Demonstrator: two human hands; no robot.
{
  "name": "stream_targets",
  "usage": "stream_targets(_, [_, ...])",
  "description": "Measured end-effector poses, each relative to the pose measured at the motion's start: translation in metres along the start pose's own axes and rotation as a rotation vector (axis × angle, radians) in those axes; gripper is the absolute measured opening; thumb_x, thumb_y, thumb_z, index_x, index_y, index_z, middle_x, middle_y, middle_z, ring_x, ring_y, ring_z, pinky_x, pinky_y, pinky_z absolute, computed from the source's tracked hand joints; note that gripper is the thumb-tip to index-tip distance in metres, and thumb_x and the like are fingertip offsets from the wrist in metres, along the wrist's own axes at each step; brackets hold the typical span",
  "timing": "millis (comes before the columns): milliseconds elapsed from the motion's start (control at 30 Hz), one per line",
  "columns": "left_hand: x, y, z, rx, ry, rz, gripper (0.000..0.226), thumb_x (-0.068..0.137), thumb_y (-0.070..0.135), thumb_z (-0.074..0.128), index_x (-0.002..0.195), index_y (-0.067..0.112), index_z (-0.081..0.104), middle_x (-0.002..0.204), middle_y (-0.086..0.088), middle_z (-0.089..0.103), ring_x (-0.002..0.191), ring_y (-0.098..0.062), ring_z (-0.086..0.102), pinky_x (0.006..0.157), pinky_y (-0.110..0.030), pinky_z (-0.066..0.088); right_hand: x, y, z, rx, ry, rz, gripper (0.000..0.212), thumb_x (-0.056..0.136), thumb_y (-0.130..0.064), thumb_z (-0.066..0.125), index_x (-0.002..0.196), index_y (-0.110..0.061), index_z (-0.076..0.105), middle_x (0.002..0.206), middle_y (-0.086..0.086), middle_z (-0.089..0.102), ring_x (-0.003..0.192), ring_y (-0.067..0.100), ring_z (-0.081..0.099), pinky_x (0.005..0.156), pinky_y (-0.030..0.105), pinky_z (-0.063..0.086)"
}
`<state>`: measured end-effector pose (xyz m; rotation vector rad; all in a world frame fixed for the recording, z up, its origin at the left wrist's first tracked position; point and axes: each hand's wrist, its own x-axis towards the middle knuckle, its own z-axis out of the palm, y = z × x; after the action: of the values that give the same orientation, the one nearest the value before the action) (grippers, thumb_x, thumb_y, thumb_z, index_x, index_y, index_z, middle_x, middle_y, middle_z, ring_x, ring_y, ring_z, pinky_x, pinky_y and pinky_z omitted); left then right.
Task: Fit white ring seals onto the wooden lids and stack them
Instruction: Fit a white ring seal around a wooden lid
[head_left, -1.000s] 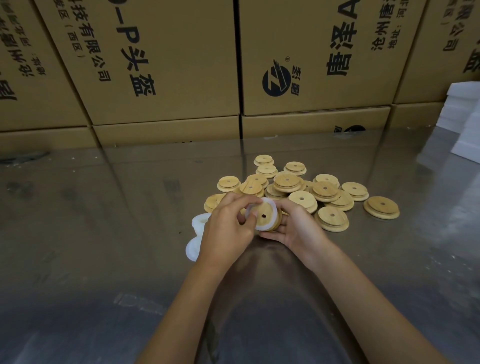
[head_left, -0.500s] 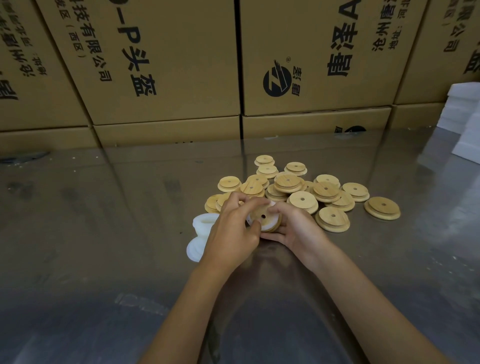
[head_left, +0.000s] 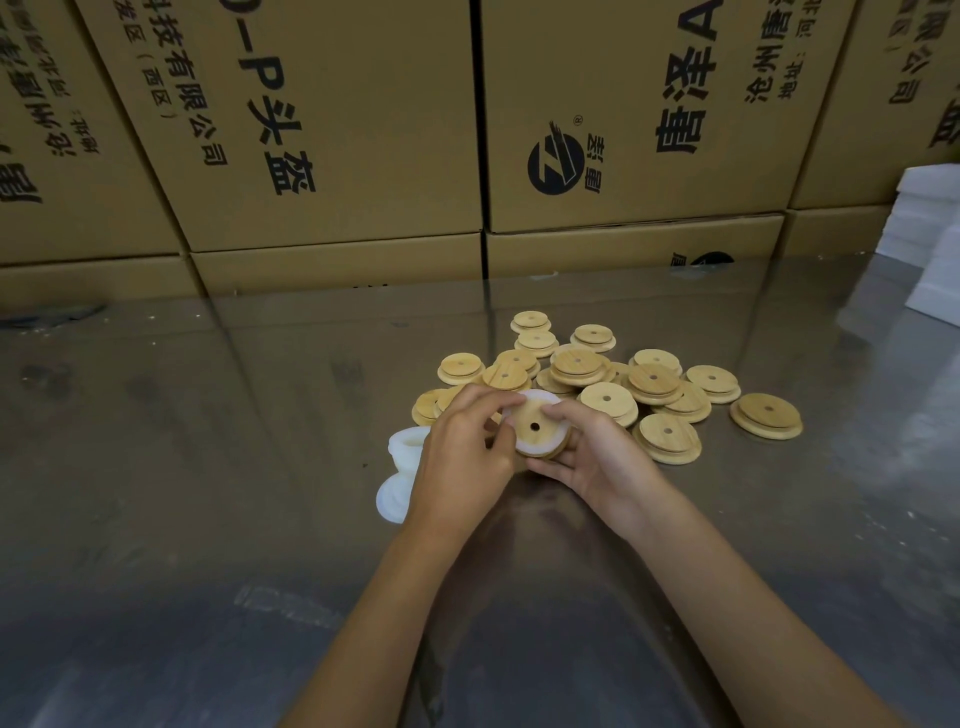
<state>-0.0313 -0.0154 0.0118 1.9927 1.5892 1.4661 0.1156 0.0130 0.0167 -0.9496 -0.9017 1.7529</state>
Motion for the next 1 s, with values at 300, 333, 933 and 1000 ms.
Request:
stream_targets(300, [0.0017,0.0039,-0.0011,0.018,0.063,-0.100,0.016,0.089,0.011,0.065,0.099,0.018,0.075,0.095,0.013,0.065,0.073,0.002,0.057,0.064,-0.004,0.038,0.0003,0.0011,0.0029,-0.009,0.019,-0.018,0.030,0.094,-0.018,0.061,0.123,-0.013,0.065,0.121,0.015,0.070,0.105,0.025,0.070,0.079,0.034,0.058])
stream_targets(333, [0.0018,0.0040,-0.0012,0.028,0.063,-0.107,0.016,0.089,0.011,0.065,0.099,0.018,0.075,0.096,0.013,0.066,0.073,0.002,0.057,0.064,-0.004,0.038,0.0006,0.0013,0.0032,-0.014,0.021,-0.023,0.029,0.094,-0.018,0.061,0.122,-0.013,0.066,0.121,0.015,0.070,0.105,0.025,0.070,0.080,0.033,0.058])
stream_targets(933, [0.0031,0.0049,-0.0014,0.027,0.075,-0.226,0.017,0.088,0.015,0.065,0.099,0.022,0.076,0.099,0.014,0.071,0.072,0.003,0.061,0.064,-0.002,0.040,0.0022,0.0023,0.0042,0.010,0.019,-0.073,0.029,0.097,-0.017,0.057,0.124,-0.011,0.065,0.122,0.014,0.070,0.113,0.027,0.067,0.095,0.039,0.054])
stream_targets(1000, [0.0037,0.0042,-0.0019,0.012,0.070,-0.242,0.018,0.088,0.015,0.065,0.100,0.022,0.076,0.100,0.014,0.072,0.073,0.001,0.062,0.064,-0.002,0.042,0.0026,0.0023,0.0043,0.018,0.015,-0.083,0.029,0.097,-0.017,0.056,0.125,-0.010,0.065,0.122,0.015,0.069,0.114,0.028,0.066,0.098,0.040,0.052])
